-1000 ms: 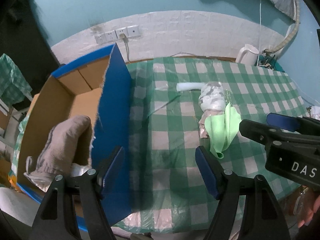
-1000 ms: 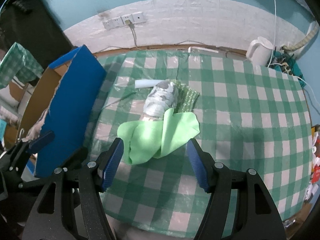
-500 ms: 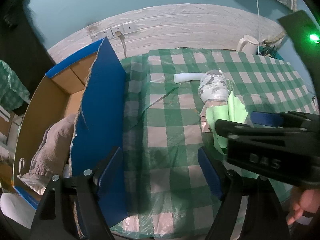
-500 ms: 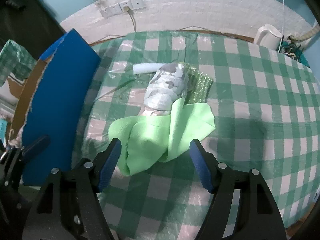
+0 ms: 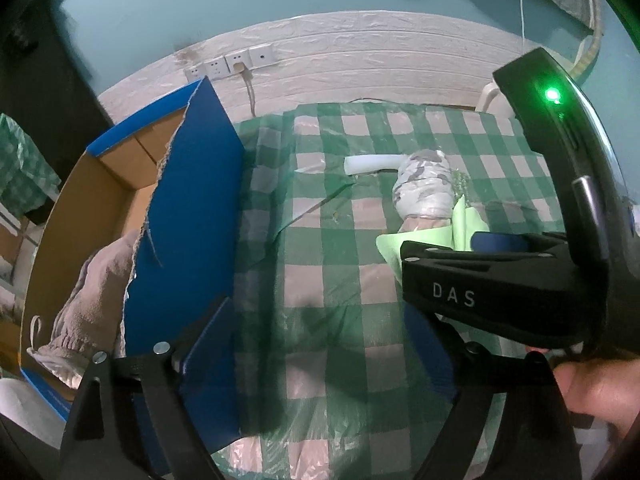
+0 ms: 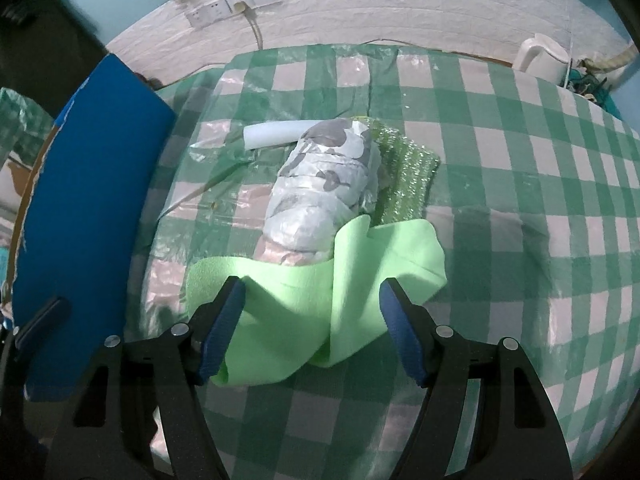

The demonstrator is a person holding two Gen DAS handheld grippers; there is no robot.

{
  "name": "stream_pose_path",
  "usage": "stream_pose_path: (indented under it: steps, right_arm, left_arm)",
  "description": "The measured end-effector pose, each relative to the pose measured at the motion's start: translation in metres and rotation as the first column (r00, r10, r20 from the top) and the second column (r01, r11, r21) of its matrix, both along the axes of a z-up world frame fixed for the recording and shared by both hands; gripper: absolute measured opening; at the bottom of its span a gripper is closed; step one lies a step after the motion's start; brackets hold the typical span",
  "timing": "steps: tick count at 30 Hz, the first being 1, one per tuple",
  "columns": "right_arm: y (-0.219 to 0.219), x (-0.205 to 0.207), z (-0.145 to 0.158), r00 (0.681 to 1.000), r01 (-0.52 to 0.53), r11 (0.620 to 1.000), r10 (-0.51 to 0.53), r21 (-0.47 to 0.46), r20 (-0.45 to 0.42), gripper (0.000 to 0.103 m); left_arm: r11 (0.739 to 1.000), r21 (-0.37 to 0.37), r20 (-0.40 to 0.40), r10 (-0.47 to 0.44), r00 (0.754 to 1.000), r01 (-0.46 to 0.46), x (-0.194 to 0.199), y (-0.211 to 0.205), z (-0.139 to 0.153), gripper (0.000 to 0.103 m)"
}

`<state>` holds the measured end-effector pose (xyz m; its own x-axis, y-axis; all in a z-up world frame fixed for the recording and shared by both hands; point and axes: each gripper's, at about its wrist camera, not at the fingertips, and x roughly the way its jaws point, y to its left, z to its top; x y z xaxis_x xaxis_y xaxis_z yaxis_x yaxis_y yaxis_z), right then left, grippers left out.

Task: Organize soft objects
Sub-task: 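Move both grippers back to the table and grasp the lime-green cloth with the right gripper, then grasp the white-wrapped bundle with the left gripper while the right lifts the green cloth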

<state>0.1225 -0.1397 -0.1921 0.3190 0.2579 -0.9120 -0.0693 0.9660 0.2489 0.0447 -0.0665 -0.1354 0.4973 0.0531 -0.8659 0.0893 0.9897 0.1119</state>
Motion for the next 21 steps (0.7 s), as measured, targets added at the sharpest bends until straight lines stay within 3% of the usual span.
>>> stream_pose_path:
  steps: [1,2,4,7,13,21]
  right_arm:
    - [0.000,0.001,-0.001,1.000,-0.008,1.000,0.008,0.001,-0.001,0.064]
    - [0.000,0.001,-0.002,1.000,-0.016,1.000,0.016,0.004,-0.002,0.046]
    - [-0.002,0.002,-0.004,0.999,-0.032,0.999,0.032,0.008,-0.016,0.030]
    - [-0.004,-0.005,-0.002,0.998,-0.063,0.998,0.062,-0.009,-0.016,0.019]
    - [-0.024,-0.024,0.002,0.998,-0.060,0.998,0.060,-0.004,-0.034,0.013]
    - [-0.050,-0.055,0.009,0.998,-0.041,0.999,0.039,-0.033,-0.056,0.012]
  left_arm:
    - [1.000,0.004,0.001,-0.003,1.000,0.003,0.000,-0.001,-0.001,0.088]
    - [1.000,0.014,0.001,-0.004,1.000,0.004,0.000,-0.002,-0.002,0.088]
    - [1.000,0.023,0.004,-0.014,1.000,0.014,0.000,-0.005,-0.003,0.088]
    - [0.999,0.012,-0.012,-0.036,0.999,0.037,0.001,-0.008,-0.005,0.088]
    - [0.999,0.009,-0.030,-0.038,0.999,0.039,0.001,-0.008,-0.007,0.088]
    - [0.999,0.012,-0.013,-0.048,0.999,0.048,-0.010,-0.014,0.000,0.088]
